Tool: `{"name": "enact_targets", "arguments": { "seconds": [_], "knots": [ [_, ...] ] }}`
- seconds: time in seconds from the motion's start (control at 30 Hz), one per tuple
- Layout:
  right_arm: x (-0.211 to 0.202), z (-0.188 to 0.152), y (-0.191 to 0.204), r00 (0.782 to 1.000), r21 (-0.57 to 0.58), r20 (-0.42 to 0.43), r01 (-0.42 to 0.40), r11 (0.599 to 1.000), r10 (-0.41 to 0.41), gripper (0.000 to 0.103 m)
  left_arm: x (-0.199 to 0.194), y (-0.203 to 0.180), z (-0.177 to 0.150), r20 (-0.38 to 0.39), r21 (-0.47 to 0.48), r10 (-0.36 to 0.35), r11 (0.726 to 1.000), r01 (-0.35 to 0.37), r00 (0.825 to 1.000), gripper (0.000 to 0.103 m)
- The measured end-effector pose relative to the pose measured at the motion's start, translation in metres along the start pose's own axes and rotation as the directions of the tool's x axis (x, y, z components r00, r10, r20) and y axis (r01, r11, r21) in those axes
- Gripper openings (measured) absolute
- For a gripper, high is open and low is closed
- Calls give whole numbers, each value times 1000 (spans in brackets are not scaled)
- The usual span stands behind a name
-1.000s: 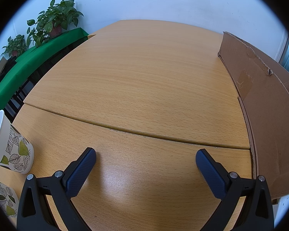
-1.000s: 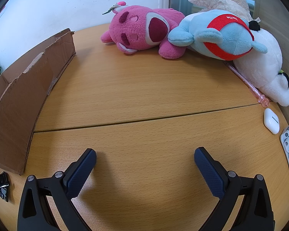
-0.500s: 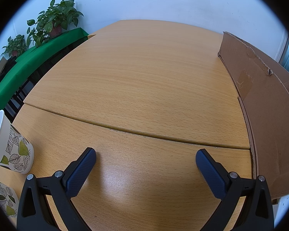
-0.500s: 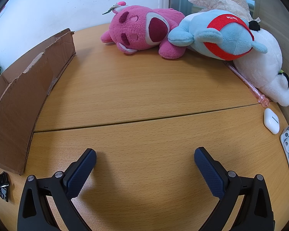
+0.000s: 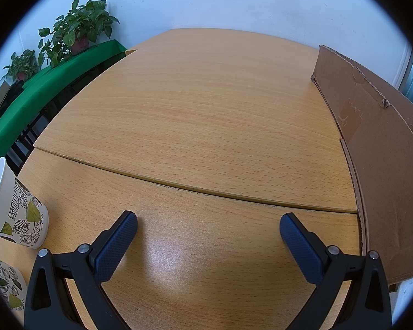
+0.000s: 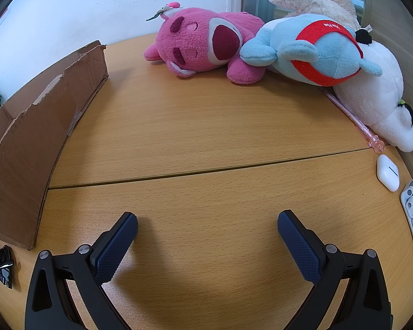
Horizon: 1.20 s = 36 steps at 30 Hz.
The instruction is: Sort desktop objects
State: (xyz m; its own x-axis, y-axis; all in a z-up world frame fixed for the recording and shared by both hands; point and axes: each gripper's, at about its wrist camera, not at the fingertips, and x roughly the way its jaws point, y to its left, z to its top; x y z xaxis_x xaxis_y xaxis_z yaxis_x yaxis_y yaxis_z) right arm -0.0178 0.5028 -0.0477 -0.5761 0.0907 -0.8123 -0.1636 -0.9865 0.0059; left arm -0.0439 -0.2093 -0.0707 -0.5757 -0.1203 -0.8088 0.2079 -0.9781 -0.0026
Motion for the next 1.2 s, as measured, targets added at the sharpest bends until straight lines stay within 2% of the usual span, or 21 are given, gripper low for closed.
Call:
{"name": "enact_targets", "arguments": {
  "seconds": [0.33,0.47,0.53,0.6,0.7,0.73,0.77,0.83,0.93,0.97,1.0,1.07,1.1,1.13,1.2],
  "knots": [
    [0,0,0,1000,8,-1,6,1000,-6,103,0,0,0,0,0,0,1000,0,1000,103],
    [-9,-7,4,997,12,-71,15,1000,-14,103,0,0,0,0,0,0,1000,0,1000,103],
    [-29,-17,12,999,-16,-23,42,999,-42,103,0,0,0,0,0,0,1000,0,1000,103],
    [-67,-28,24,993,-52,83,82,995,-77,103,-2,0,-2,0,8,-8,1000,8,1000,103],
    [-128,-36,38,981,-73,191,-16,997,30,103,-6,1,-6,-39,36,-17,999,18,999,103],
    [-152,-38,44,971,-91,227,-59,994,79,103,-13,3,-11,-34,40,10,999,-8,999,103],
    [-180,-42,53,955,-117,267,-104,988,133,103,-27,5,-16,-4,46,39,998,-39,999,103],
    [-222,-50,72,921,-167,309,-192,967,237,103,-66,9,-27,68,50,46,997,-50,997,103],
    [-272,-70,118,857,-286,293,-345,894,424,103,-135,18,-44,158,37,25,999,-31,987,103],
    [-287,-78,133,832,-319,287,-385,866,475,103,-158,20,-52,182,27,12,999,-18,983,103],
    [-302,-87,149,796,-346,285,-434,832,534,103,-180,21,-60,198,15,-13,1000,11,980,103],
    [-322,-104,179,716,-394,263,-532,749,647,103,-212,20,-77,201,10,-130,991,131,971,103],
    [-329,-113,197,675,-425,227,-580,695,702,103,-222,15,-87,196,17,-202,979,203,960,103],
    [-334,-121,217,644,-451,190,-613,649,741,103,-230,9,-99,185,22,-286,958,287,940,103],
    [-339,-136,248,597,-485,135,-657,578,791,103,-232,-4,-117,157,14,-397,917,400,904,103]
  ]
}}
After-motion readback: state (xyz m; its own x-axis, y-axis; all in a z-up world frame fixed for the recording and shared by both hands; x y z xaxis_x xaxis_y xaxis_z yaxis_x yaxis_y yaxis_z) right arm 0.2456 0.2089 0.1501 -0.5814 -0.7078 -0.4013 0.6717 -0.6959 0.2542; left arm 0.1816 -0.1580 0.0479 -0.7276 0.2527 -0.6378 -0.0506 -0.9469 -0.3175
